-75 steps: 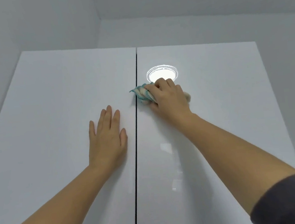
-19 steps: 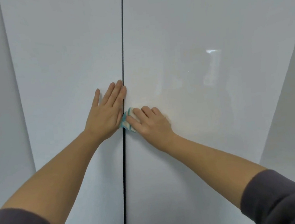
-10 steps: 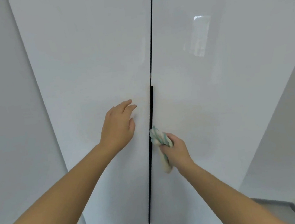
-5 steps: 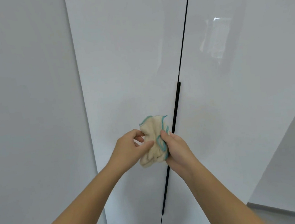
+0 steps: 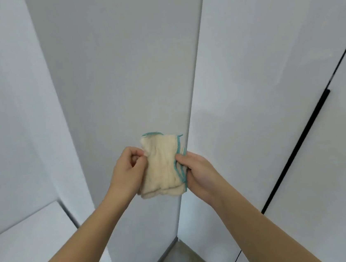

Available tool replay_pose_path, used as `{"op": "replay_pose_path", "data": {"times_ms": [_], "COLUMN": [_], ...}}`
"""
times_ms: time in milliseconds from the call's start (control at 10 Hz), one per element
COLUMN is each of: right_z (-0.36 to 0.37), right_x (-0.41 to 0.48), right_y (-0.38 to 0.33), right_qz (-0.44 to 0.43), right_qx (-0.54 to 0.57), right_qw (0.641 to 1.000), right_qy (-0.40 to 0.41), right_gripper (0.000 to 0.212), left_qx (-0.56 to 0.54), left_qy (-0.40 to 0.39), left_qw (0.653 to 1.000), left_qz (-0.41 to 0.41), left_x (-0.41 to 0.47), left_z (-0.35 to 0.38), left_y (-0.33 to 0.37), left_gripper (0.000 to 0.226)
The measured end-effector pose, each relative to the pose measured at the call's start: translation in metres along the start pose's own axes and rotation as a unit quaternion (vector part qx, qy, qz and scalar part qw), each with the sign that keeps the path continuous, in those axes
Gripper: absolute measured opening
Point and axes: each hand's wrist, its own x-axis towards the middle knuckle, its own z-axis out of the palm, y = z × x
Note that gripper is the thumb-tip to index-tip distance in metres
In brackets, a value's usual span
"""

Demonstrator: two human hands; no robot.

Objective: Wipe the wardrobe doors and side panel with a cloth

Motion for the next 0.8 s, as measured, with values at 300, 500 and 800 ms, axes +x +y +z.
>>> {"op": "replay_pose_path", "data": {"times_ms": [300,500,800], "right_z": [0.168,0.285,0.355], "right_x": [0.064,0.140,0.241], "right_y": [0.094,0.176,0.241], "right_qz": [0.060,0.143,0.209], "right_qx": [-0.104,-0.110,-0.298], "right_qw": [0.980,0.972,0.931], "right_qy": [-0.158,-0.152,-0.021], "right_gripper": [0.033,0.028,0.062], "left_qx": [0.033,0.115,0.294], "left_qy": [0.224,0.240,0.149], "left_qw": [0.973,0.954,0.914], "left_qz": [-0.055,-0.135,-0.238], "left_x": [-0.008,0.028,0.112], "left_z": [-0.186,-0.318,-0.425], "left_y": [-0.058,-0.121,-0.205], "left_gripper": [0.020,0.016,0.052]}}
